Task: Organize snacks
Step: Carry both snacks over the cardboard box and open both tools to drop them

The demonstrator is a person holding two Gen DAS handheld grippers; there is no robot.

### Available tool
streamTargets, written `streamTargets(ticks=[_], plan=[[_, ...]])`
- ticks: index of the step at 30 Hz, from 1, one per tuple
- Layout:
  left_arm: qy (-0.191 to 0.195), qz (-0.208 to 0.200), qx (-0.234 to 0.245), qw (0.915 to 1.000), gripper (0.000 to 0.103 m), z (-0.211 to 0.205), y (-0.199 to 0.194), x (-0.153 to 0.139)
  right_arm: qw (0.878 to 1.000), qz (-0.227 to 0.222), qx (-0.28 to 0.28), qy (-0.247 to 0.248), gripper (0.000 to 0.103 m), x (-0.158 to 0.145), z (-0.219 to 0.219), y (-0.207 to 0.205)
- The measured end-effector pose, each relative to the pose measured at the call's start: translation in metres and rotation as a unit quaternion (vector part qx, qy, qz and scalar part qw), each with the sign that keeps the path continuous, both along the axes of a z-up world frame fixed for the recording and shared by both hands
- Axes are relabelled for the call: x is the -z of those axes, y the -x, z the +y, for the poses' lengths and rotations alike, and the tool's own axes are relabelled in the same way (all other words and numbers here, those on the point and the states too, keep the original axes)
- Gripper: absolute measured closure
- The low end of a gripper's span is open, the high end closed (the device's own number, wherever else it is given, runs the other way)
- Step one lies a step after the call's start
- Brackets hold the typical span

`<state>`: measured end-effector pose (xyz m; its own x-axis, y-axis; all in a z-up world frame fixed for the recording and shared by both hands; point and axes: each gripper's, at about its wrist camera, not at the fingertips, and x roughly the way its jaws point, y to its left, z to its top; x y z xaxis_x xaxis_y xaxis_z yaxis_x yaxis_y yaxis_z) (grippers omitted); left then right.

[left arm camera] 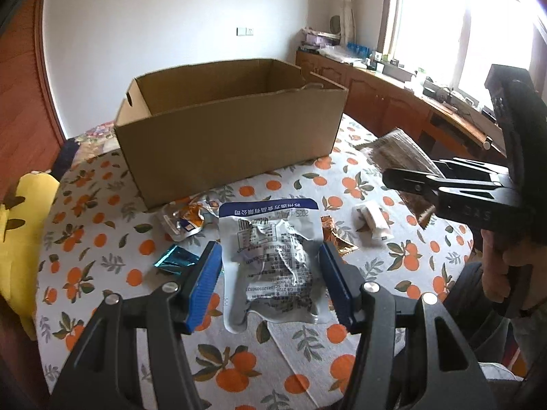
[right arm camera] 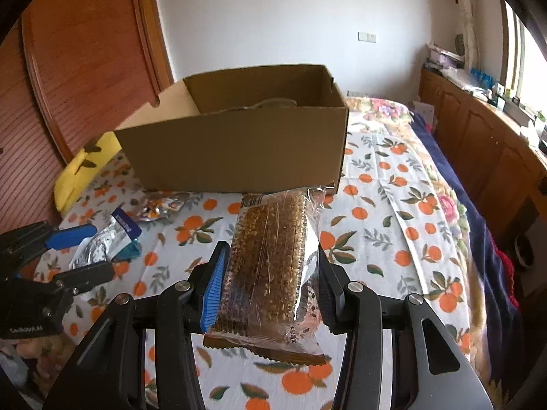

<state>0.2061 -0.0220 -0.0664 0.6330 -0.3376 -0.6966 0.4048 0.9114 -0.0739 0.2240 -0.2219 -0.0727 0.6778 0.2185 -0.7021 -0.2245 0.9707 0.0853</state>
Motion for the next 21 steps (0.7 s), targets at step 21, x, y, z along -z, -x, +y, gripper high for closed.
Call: streamTargets(ticks=[21], plan=[[0.013,-0.064,-0.030,0.9974,0.045,0.008,0.040,-0.044,0.999,-0.049,0.003,-0.023,0.057,-0.034,-0.011,0.052]])
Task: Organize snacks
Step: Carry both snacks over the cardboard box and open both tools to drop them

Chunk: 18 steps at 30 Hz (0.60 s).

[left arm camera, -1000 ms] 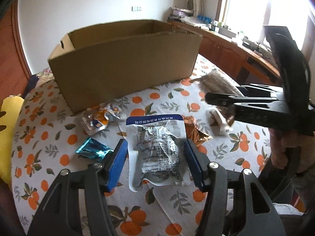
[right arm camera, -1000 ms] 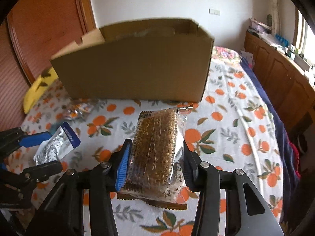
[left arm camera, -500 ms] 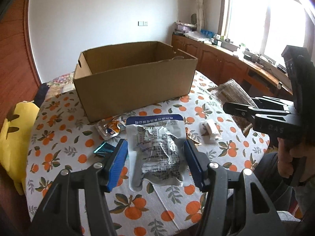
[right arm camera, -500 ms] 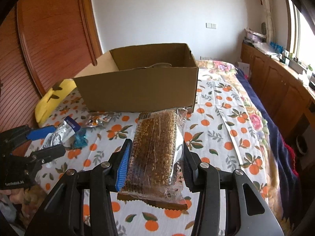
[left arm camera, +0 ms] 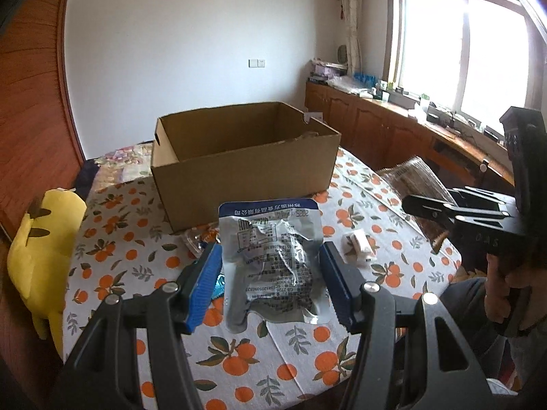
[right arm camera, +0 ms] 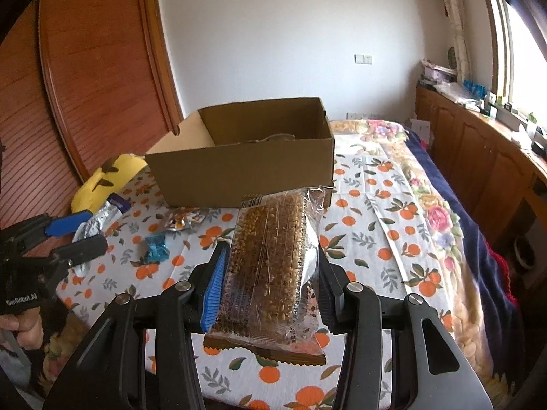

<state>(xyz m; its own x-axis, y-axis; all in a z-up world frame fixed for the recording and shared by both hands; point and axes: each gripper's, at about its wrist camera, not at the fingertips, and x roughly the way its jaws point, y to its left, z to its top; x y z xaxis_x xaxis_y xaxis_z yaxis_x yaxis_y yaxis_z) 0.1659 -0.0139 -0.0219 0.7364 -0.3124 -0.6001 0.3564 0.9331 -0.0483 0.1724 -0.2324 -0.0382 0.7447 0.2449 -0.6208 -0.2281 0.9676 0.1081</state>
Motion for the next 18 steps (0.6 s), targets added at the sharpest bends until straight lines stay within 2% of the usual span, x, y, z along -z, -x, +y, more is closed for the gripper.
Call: streamTargets(ticks=[7,18], plan=[[0.003,-0.012,-0.005,0.9999,0.044,0.002,0.001,-0.010,1.000,-0.011,0.000,-0.002,0.057,-0.007,-0.002,0.008],[0.014,-0.048,0.001,0.9987,0.044,0.003,-0.010,-0.049,0.999,-0.042,-0.011,0.008,0.057,-0.037,0.004,0.007]])
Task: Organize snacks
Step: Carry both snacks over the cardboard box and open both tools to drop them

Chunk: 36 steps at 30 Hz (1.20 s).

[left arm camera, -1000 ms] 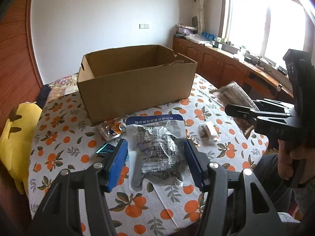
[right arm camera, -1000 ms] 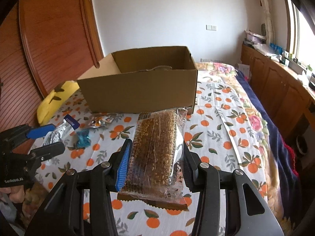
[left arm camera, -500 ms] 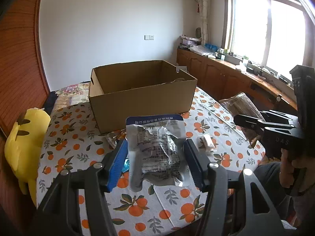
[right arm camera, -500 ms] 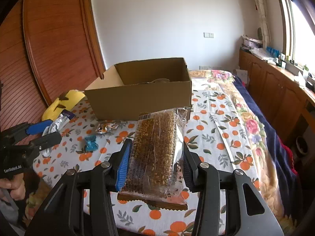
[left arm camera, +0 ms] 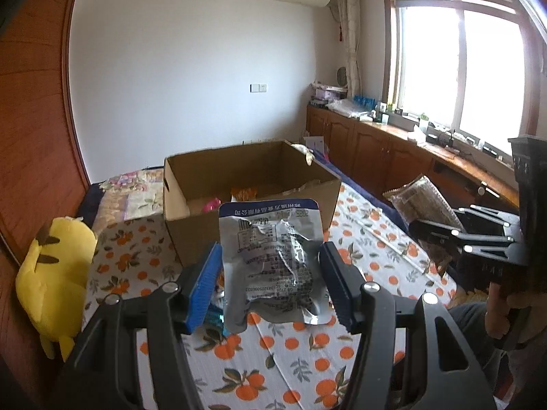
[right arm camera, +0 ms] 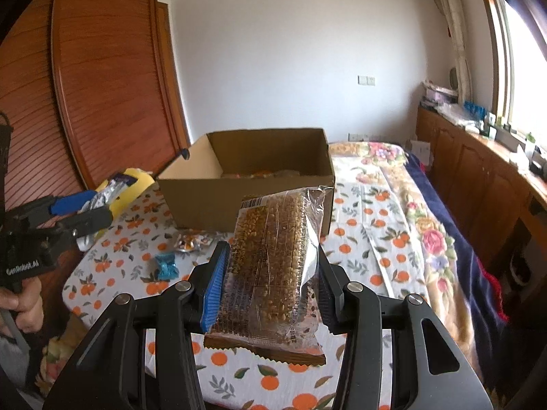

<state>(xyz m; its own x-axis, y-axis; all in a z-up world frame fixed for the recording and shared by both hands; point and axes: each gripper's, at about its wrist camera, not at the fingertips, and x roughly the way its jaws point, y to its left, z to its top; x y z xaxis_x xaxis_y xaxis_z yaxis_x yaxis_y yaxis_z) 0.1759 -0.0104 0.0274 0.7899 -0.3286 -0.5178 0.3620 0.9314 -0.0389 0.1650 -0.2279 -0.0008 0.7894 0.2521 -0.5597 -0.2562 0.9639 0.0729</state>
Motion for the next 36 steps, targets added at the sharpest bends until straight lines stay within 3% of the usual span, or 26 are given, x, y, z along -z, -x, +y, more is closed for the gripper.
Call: streamTargets(ticks=[8,17,36], plan=[[0.010,-0.028,0.003,0.9996,0.044,0.003,-0.017,-0.031,1.000,-0.021,-0.009,0.006,0.057,-0.023,0.004,-0.011],[0.016,-0.045,0.002,0.9989,0.044,0.007,-0.038,-0.046,0.999,-0.039,-0.018,0.013,0.057,-0.045,0.007,-0.029],[0.024,-0.003,-0.008,0.9997,0.044,0.007,-0.120,-0.010,0.999,-0.018,-0.033,0.014,0.057,-0.031,0.012,-0.101]])
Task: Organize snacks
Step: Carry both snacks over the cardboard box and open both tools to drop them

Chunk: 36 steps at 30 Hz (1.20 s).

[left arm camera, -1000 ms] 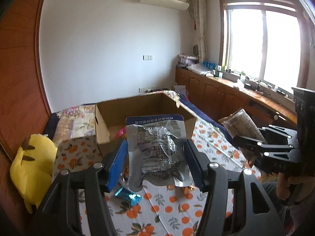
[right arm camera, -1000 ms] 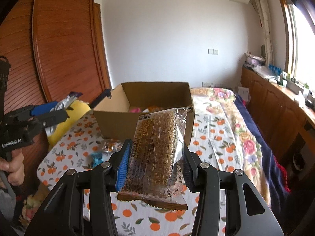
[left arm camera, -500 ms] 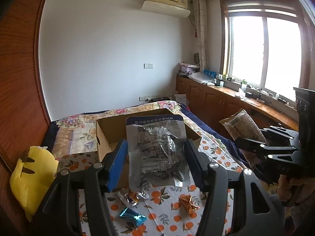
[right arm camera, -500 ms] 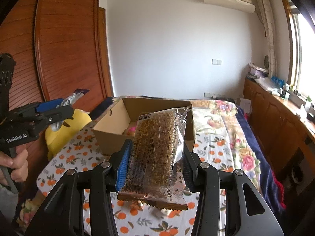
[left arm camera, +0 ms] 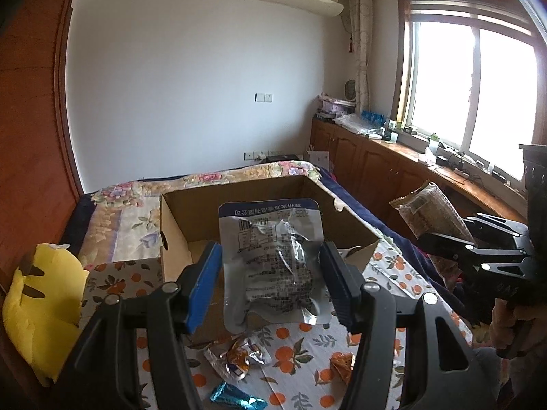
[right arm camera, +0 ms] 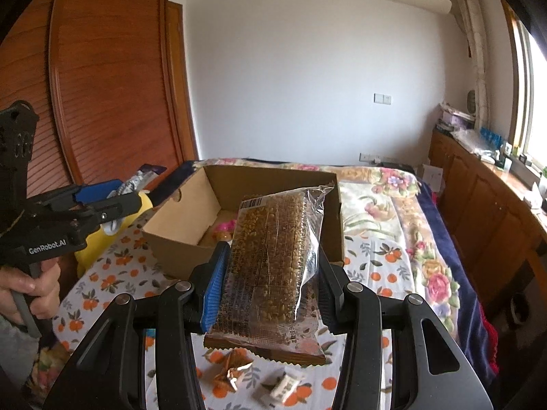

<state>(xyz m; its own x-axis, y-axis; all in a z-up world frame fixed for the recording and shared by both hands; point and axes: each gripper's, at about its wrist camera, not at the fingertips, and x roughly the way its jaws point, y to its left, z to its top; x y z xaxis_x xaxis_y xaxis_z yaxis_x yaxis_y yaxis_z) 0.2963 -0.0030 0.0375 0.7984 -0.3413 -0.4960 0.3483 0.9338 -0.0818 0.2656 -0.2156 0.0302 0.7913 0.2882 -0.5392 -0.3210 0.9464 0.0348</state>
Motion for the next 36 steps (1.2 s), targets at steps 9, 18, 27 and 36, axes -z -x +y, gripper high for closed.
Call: streamTargets(ticks=[9,18,27,36], plan=[[-0.001,0.024,0.001,0.9997,0.044,-0.005,-0.049,0.023,1.000,0.025,-0.004,0.001,0.057,0.022,0.001,-0.049],[-0.005,0.042,0.002,0.9991,0.044,-0.017,-0.091,0.040,0.999,0.040,-0.011,-0.003,0.057,0.041,0.003,-0.091],[-0.006,0.066,0.003,0.9978,0.043,-0.014,-0.111,0.063,0.998,0.060,-0.014,0.004,0.057,0.058,0.014,-0.119],[-0.011,0.098,-0.003,0.9952,0.042,-0.012,-0.114,0.084,0.997,0.075,-0.015,-0.011,0.057,0.070,0.028,-0.132]])
